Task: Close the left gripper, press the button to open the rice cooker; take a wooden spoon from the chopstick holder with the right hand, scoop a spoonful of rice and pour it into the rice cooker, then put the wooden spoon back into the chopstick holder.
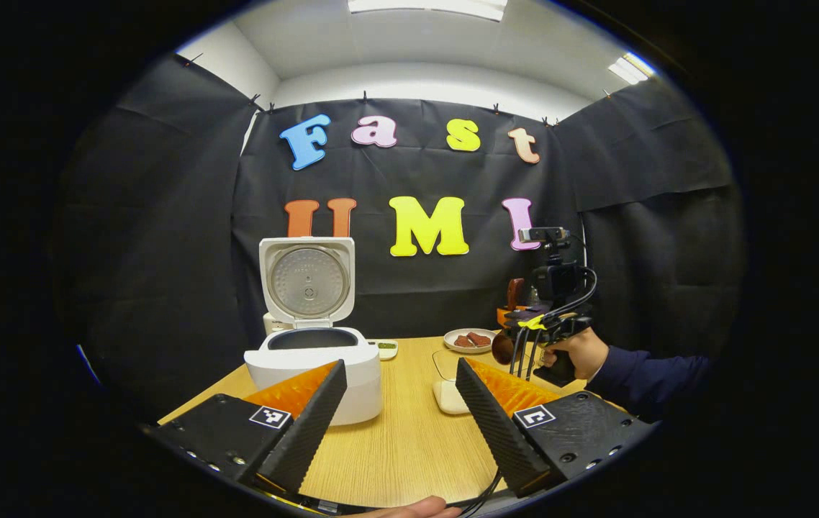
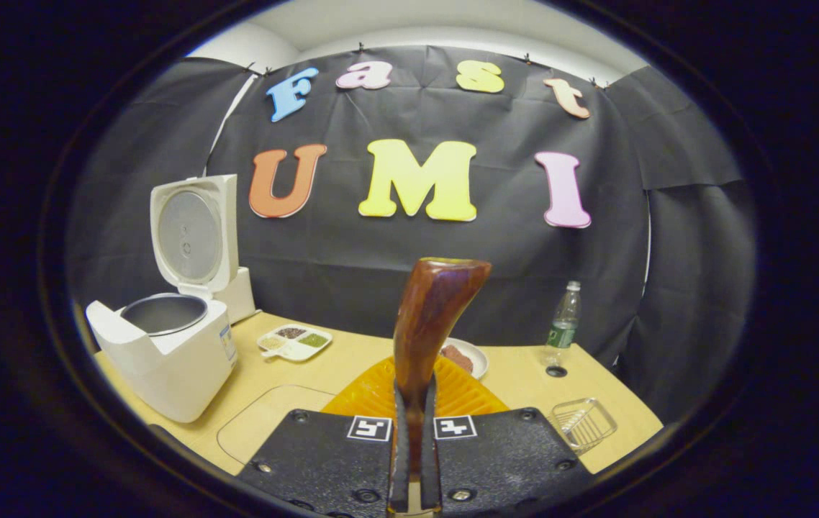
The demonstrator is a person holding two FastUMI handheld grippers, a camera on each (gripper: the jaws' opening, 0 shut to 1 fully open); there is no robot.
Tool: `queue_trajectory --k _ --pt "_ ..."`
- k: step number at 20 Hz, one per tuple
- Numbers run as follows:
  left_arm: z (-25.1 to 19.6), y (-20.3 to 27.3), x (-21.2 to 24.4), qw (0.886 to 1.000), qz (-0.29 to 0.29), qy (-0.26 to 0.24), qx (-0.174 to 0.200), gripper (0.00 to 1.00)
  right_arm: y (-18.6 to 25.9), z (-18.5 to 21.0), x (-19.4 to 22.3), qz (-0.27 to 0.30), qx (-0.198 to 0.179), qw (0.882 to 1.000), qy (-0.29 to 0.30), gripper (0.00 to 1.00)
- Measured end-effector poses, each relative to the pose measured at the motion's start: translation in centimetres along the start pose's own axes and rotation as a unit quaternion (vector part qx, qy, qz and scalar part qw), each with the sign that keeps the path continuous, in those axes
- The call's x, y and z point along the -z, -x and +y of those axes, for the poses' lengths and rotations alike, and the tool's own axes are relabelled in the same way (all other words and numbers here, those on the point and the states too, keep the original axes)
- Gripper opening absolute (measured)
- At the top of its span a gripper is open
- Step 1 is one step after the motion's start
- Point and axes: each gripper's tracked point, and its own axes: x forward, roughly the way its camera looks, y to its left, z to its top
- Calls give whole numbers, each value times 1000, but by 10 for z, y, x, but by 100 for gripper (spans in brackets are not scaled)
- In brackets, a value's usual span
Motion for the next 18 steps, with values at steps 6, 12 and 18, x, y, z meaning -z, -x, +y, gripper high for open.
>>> queue_trajectory --k 6,12,18 --pt "2 -8 10 1000 12 -10 -4 96 -19 -7 23 -20 86 996 30 8" --pt "-1 -11 18 1000 18 3 5 96 -31 12 57 16 93 995 33 8" --pt "6 -5 23 1000 19 11 2 96 -24 68 64 27 -3 1000 6 8"
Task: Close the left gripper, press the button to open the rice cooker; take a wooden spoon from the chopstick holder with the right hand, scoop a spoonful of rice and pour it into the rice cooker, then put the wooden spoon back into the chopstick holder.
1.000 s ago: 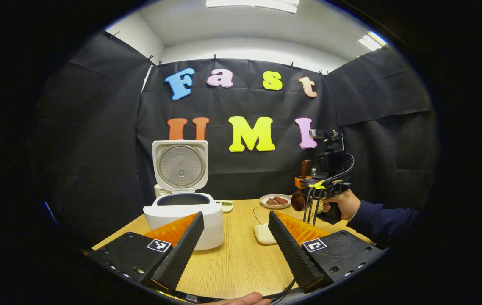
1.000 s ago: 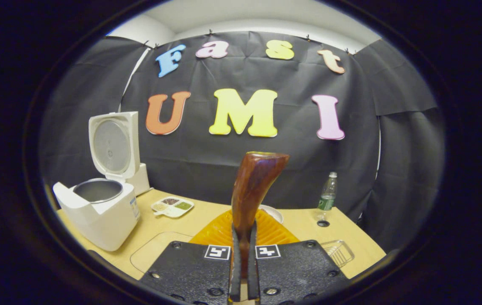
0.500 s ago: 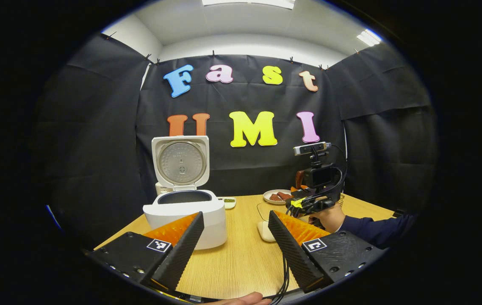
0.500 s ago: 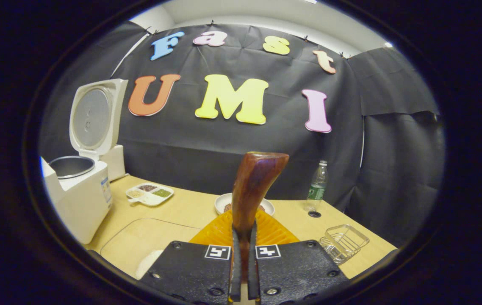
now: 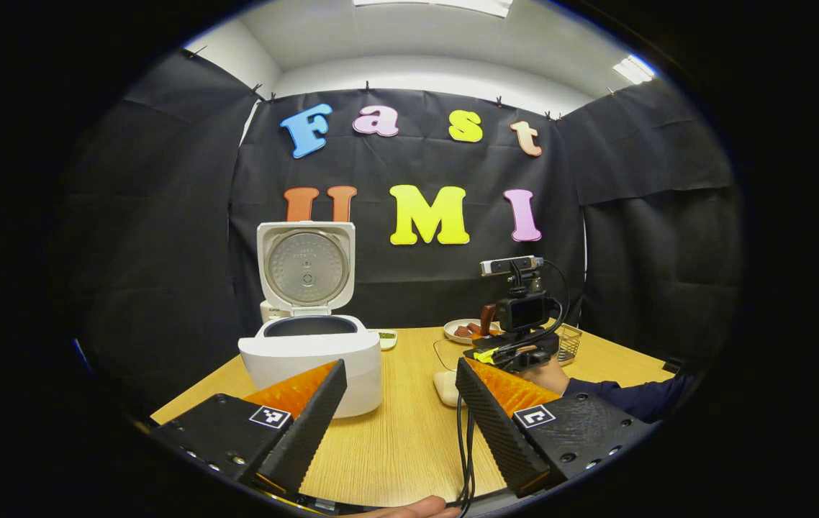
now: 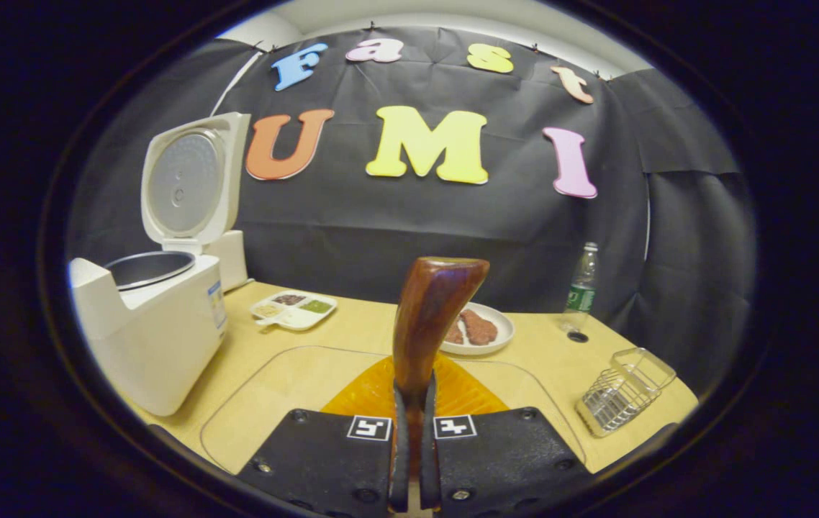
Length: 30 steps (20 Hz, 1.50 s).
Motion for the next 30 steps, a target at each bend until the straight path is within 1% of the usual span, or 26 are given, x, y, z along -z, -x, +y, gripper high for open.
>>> queue_trajectory --k 2,5,7,9,11,14,15,17,19,22,24,26,28,30 --pt "1 1 2 1000 2 4 -1 96 3 17 2 6 -35 999 -8 8" --pt "2 2 3 1000 3 7 -1 97 8 25 3 19 -63 998 -26 8" --pt "2 2 3 1000 3 7 0 96 10 37 5 33 -98 994 -46 7" --pt "3 1 5 1000 5 8 -1 97 12 46 8 61 -135 986 -75 8" --pt "4 4 4 1000 7 10 -3 96 11 50 11 96 -162 975 -116 8" --pt "4 2 4 1000 6 13 0 96 5 42 16 147 -184 954 -185 10" --pt "4 0 4 1000 8 13 -1 96 4 38 18 163 -187 944 -217 8" --pt "7 -4 2 1000 11 12 -4 97 3 27 19 188 -189 918 -293 8" --pt "7 -7 -2 1000 15 8 -5 96 9 16 2 172 -200 912 -315 8" --pt "17 -18 -14 1000 13 -4 -22 96 15 7 -14 169 -214 891 -363 8" --pt "20 -26 -17 1000 17 3 -25 96 12 -7 -23 157 -211 880 -395 8" --pt "25 -35 -21 999 23 7 -32 96 9 -26 -29 144 -204 869 -427 6" --pt "30 -42 -23 999 27 7 -40 96 4 -44 -37 132 -200 854 -461 8" --pt "32 -47 -28 999 28 4 -43 96 0 -58 -43 126 -194 844 -485 10"
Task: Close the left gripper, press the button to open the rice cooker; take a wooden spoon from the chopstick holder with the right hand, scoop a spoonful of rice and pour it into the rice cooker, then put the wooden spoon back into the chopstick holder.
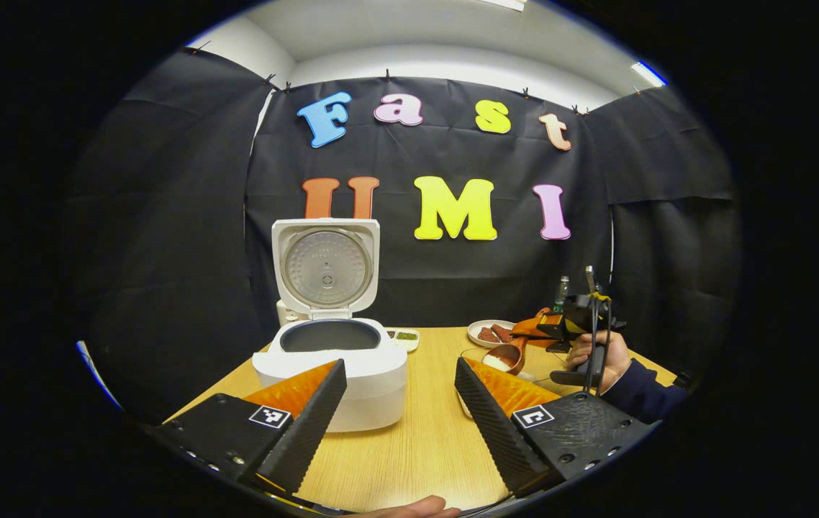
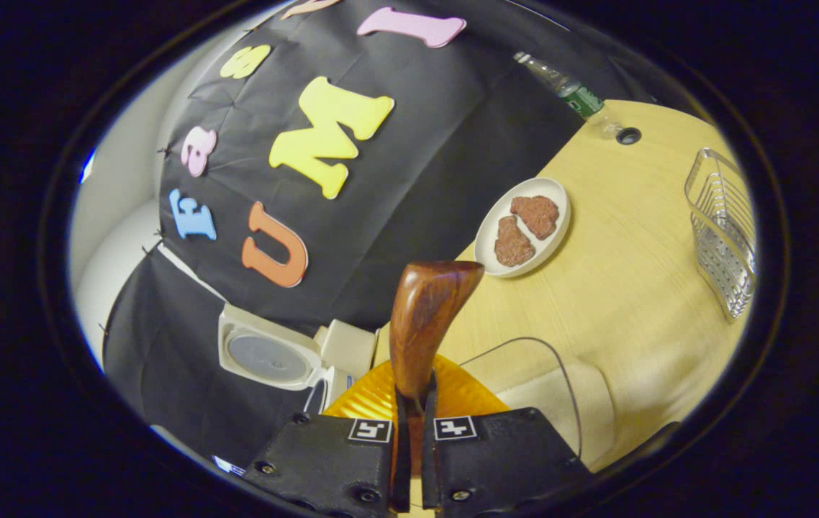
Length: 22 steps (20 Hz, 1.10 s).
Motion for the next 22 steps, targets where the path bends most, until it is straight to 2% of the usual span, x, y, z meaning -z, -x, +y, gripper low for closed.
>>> queue_trajectory --k 3,6,7,9,10,11,20,22 --pt "1 -3 -10 1000 -7 -2 -2 96 8 6 -24 -19 -13 999 -37 10" --pt "1 -4 -20 1000 -12 10 2 96 20 26 -40 -27 -48 993 -102 8" --pt "3 -4 -22 1000 -15 11 1 96 26 29 -50 -49 -56 988 -139 8" --pt "9 -2 -26 1000 -22 10 -5 96 41 30 -77 -103 -72 962 -243 9" --pt "11 -1 -26 1000 -24 10 -7 96 42 34 -75 -105 -72 955 -267 5" --pt "14 0 -24 1000 -24 10 -8 96 41 38 -66 -95 -69 959 -260 10" --pt "44 21 -23 999 -29 9 -23 96 21 78 -39 -72 -71 964 -246 7" --pt "53 27 -24 999 -29 9 -30 96 12 94 -29 -66 -69 967 -234 10"
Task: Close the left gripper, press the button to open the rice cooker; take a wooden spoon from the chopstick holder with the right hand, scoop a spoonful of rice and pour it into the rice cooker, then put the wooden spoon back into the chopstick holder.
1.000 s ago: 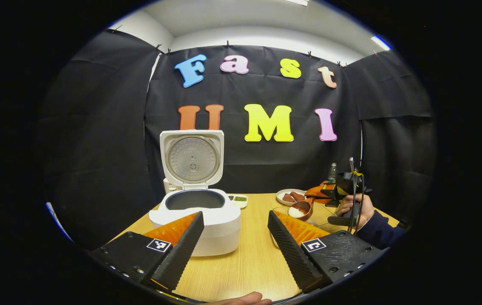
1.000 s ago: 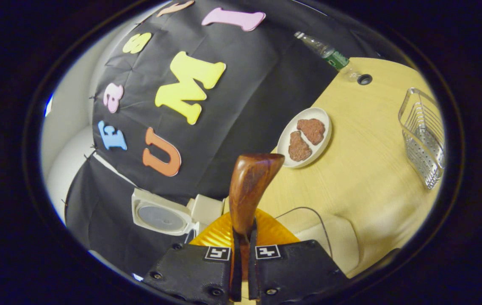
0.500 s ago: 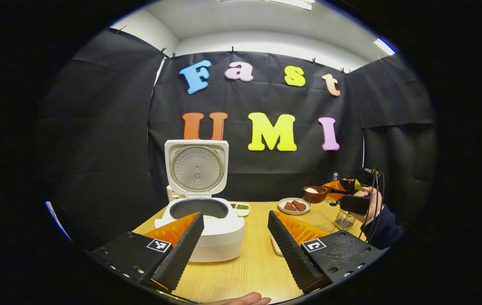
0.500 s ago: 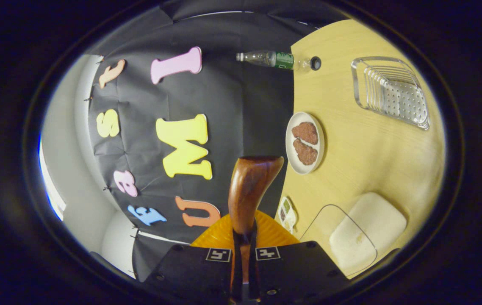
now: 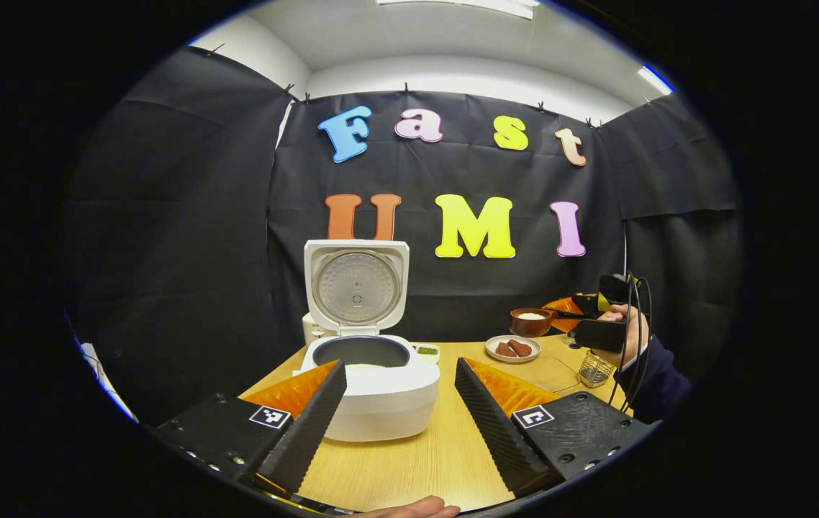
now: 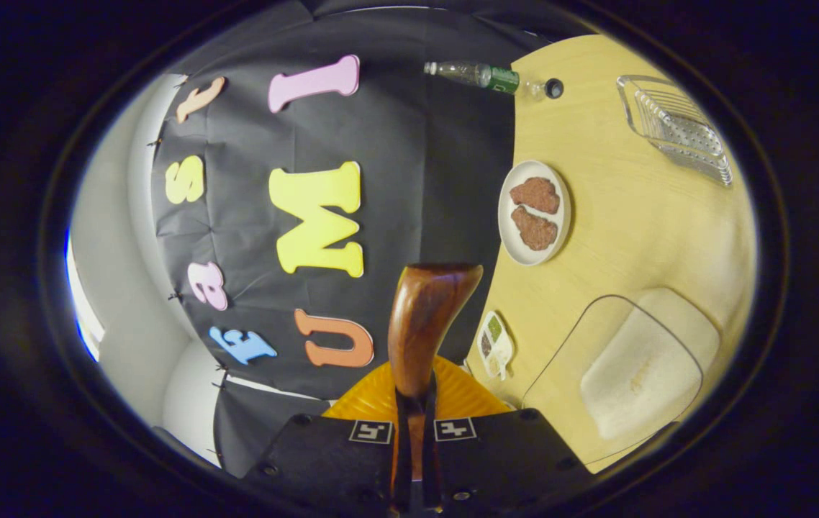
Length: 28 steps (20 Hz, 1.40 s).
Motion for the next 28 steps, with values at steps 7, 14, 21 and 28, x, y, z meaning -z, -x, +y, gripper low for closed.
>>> queue_trajectory --k 7,14,21,28 --pt "28 19 -3 1000 0 8 -27 96 -43 37 78 35 -13 998 55 10" --pt "54 37 -3 998 4 20 -54 93 -103 89 149 27 -9 971 236 7" --pt "67 51 0 996 3 30 -79 92 -158 91 198 15 23 916 400 8" --pt "71 57 2 996 3 33 -81 92 -182 88 248 14 15 824 566 8"
